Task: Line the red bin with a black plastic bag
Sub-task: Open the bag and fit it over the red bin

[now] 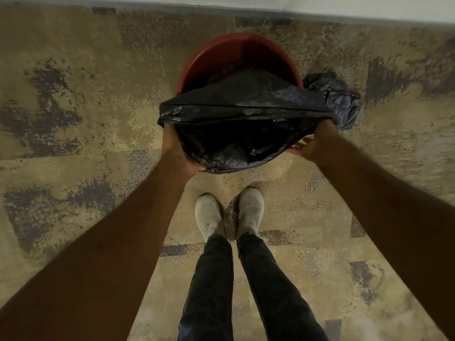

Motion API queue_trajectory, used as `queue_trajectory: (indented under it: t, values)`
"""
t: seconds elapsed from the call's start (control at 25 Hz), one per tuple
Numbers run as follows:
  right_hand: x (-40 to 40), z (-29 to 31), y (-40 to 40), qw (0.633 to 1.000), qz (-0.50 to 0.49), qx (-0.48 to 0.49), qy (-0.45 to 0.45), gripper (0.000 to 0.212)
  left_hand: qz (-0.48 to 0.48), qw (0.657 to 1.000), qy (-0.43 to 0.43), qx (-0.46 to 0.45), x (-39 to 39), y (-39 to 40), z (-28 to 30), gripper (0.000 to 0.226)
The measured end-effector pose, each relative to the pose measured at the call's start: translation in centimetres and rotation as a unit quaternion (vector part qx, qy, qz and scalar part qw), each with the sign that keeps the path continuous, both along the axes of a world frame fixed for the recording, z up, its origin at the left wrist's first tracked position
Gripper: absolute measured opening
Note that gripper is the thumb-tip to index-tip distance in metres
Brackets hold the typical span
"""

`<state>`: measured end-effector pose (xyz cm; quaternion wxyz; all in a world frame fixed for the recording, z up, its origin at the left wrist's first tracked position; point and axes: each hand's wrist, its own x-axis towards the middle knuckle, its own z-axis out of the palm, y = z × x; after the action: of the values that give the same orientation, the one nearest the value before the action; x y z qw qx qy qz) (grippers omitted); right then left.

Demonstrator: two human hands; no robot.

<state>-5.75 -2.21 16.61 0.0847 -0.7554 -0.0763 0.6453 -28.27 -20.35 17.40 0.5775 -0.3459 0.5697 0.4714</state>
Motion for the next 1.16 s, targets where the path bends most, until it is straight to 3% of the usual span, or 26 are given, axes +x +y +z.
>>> queue_trajectory:
  t: [0.32, 0.52, 0.76, 0.92, 1.04, 1.16]
  values:
    - [-0.7, -0.7, -0.6, 0.992, -0.108, 0.061, 0.006, 0.023, -0.001, 0.999, 0.047, 0.026, 0.3, -0.2, -0.7, 0.06]
    - [-2.7, -0.8, 2.2, 0.995, -0.041, 0.094, 0.011, 0.02, 0.013, 0.995, 0.088, 0.044, -2.3, 2.4, -0.5, 0.049]
    - [-4.8, -1.4, 6.1, 0.984, 0.098, 0.15, -0.01, 0.04, -0.002, 0.986, 0.166, -0.025, -5.1, 5.0, -0.1, 0.016]
    - [-6.9, -1.9, 8.3, 0.961, 0.156, 0.229, -0.017, 0.025, -0.035, 0.974, 0.222, -0.026, -6.5, 7.6, -1.2, 0.001]
    - [-8.0, -2.1, 8.4, 0.948, 0.19, 0.253, -0.031, 0.013, -0.037, 0.97, 0.239, -0.004, -7.2, 9.0, -1.6, 0.013]
    - [-8.4, -2.5, 9.0, 0.942, 0.2, 0.266, -0.034, 0.018, -0.052, 0.964, 0.259, 0.003, -7.9, 10.2, -2.5, 0.022]
